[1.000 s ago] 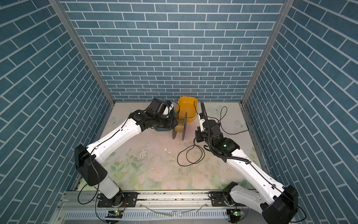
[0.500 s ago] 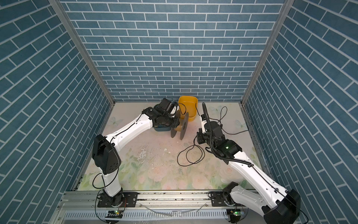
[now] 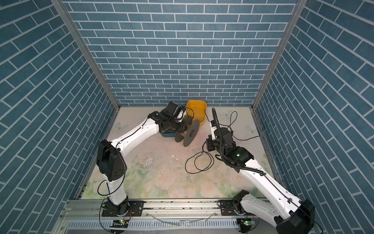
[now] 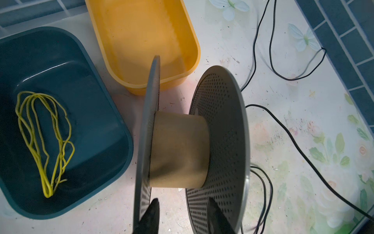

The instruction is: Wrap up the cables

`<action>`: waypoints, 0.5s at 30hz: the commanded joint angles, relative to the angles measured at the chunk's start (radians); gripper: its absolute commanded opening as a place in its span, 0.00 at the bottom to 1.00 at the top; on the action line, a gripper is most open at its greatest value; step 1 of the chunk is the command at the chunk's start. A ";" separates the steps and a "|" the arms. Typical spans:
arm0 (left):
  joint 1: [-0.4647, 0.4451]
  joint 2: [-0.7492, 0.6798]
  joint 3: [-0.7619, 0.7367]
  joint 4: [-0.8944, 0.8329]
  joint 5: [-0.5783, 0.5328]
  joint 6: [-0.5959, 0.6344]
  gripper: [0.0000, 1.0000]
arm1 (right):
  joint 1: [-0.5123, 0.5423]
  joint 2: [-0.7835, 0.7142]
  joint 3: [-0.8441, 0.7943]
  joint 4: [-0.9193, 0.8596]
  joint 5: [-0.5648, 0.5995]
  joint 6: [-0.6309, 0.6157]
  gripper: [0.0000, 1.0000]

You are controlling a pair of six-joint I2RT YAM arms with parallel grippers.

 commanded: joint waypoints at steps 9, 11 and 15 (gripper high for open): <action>0.011 -0.190 -0.065 0.027 0.069 0.043 0.70 | -0.012 0.023 0.022 -0.026 -0.220 -0.061 0.00; 0.011 -0.230 -0.094 0.078 0.108 0.043 0.72 | -0.014 0.044 0.043 -0.035 -0.291 -0.064 0.00; 0.010 -0.305 -0.149 0.158 0.134 0.041 0.81 | -0.015 0.091 0.087 -0.038 -0.405 -0.057 0.00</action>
